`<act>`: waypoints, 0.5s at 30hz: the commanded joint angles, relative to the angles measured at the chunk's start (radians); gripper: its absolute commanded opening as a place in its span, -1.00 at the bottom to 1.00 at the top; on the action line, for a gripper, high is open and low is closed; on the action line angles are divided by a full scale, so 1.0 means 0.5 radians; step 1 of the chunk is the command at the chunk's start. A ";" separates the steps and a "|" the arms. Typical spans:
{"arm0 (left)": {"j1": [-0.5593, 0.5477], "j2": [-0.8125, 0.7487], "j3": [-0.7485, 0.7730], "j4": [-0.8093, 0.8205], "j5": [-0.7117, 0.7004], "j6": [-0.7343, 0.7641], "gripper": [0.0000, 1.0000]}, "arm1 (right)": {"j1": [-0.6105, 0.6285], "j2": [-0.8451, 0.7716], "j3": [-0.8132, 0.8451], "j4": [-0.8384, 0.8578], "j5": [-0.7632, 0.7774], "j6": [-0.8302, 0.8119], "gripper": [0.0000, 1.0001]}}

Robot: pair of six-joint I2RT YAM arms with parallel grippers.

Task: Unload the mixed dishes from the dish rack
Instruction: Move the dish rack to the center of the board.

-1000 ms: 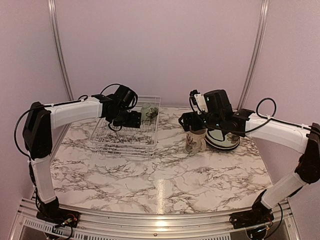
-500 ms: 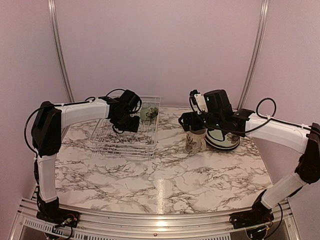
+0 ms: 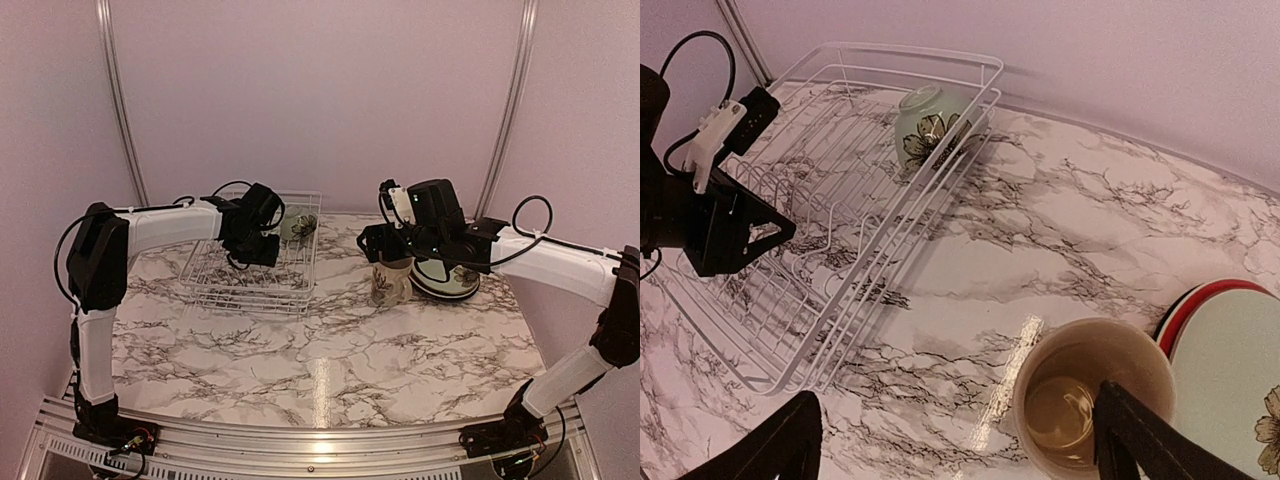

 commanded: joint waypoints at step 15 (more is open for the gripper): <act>0.048 -0.261 -0.387 0.352 0.170 -0.202 -0.22 | 0.021 -0.035 0.023 0.017 -0.011 0.037 0.80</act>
